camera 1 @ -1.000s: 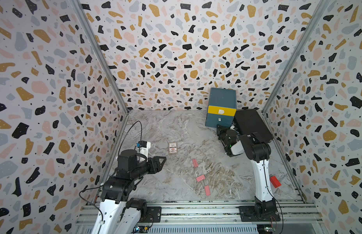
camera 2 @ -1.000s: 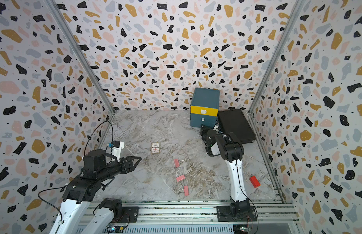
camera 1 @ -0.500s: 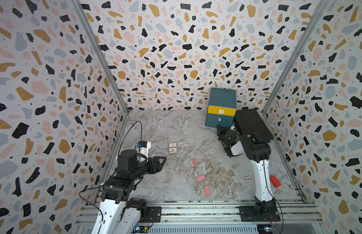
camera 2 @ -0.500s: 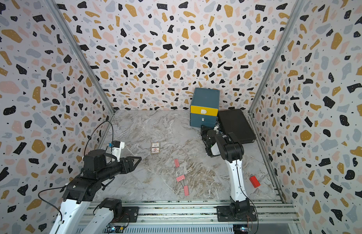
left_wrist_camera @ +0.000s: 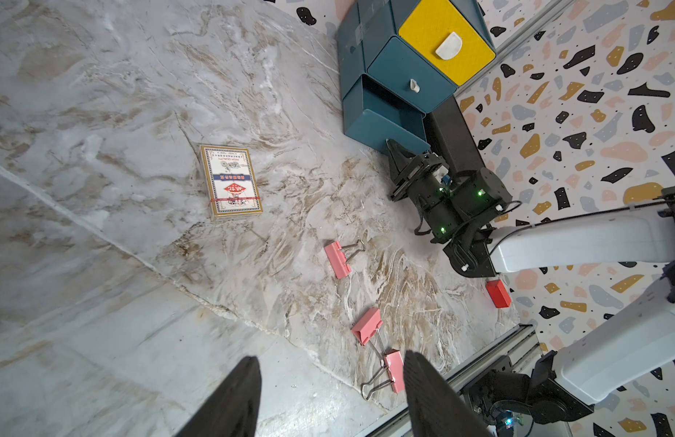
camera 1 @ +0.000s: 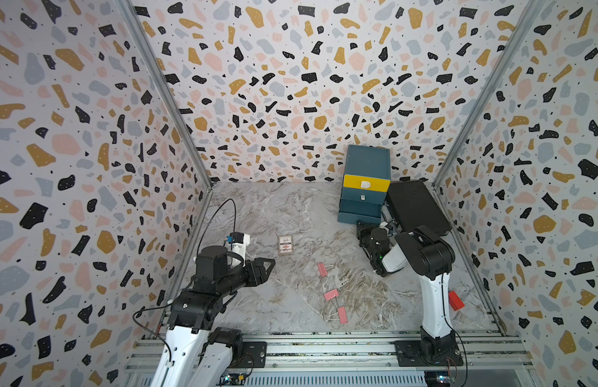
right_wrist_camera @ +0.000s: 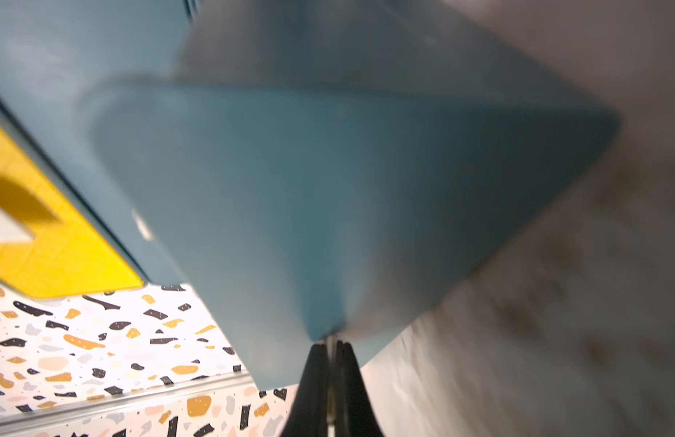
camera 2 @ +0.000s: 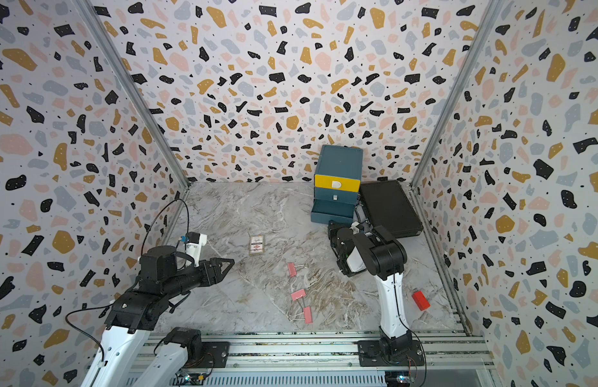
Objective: Put the binder clips in the drawer according to color
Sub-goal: Open the drawer in the storage box.
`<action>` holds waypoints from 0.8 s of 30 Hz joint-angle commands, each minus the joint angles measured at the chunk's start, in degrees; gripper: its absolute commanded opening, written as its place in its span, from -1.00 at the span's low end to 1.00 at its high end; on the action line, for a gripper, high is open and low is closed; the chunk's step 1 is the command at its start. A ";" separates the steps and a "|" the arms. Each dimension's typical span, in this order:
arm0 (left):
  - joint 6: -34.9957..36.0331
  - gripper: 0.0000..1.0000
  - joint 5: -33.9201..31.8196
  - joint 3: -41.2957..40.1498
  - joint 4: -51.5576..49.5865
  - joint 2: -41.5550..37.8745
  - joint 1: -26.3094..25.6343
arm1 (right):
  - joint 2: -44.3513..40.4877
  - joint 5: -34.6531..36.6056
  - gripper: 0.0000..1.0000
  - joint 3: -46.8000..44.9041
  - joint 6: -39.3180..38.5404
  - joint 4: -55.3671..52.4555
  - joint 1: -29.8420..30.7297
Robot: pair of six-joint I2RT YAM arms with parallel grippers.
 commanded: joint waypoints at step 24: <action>0.67 0.39 -0.02 0.24 1.69 2.10 -0.08 | -14.70 2.22 -0.13 -12.42 -2.10 -7.25 4.07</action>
